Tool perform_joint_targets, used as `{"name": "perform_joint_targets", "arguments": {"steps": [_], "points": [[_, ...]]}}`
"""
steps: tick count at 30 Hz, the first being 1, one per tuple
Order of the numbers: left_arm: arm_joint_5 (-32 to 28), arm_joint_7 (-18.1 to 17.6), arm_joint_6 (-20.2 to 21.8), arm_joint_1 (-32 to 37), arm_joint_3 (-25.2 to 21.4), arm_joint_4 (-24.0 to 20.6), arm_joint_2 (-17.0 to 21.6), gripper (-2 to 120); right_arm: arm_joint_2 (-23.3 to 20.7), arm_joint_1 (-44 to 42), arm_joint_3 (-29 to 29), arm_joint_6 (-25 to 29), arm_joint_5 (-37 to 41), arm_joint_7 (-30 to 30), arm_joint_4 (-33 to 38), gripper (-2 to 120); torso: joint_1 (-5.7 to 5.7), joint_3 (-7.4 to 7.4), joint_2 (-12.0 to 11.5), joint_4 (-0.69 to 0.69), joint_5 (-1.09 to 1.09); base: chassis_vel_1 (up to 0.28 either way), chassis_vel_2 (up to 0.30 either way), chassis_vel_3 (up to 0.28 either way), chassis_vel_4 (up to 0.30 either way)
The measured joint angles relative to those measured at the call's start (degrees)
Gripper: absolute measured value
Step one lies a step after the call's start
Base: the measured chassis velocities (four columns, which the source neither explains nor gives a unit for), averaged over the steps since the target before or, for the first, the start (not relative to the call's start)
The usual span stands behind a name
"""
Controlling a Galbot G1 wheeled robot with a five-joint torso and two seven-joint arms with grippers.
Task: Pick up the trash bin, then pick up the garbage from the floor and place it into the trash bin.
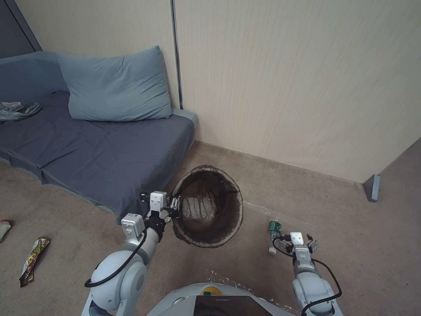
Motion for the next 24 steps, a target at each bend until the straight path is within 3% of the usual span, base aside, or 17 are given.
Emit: {"name": "perform_joint_targets", "arguments": {"steps": [8,24], "points": [[0.83,0.13,-0.41,-0.64,0.8,1.59,-0.46,7,0.36,1.32,-1.28,-2.66,9.72,-0.15,-7.65,100,0.0,0.0,0.0,0.0,0.0,0.0,0.0,0.0,0.0],[1.95,0.71,-2.23,1.94,1.05,1.3,0.57,7,4.36,2.01,-2.07,2.82,7.75,-0.44,-12.05,100,0.0,0.0,0.0,0.0,-0.01,0.0,0.0,0.0,0.0]]}}
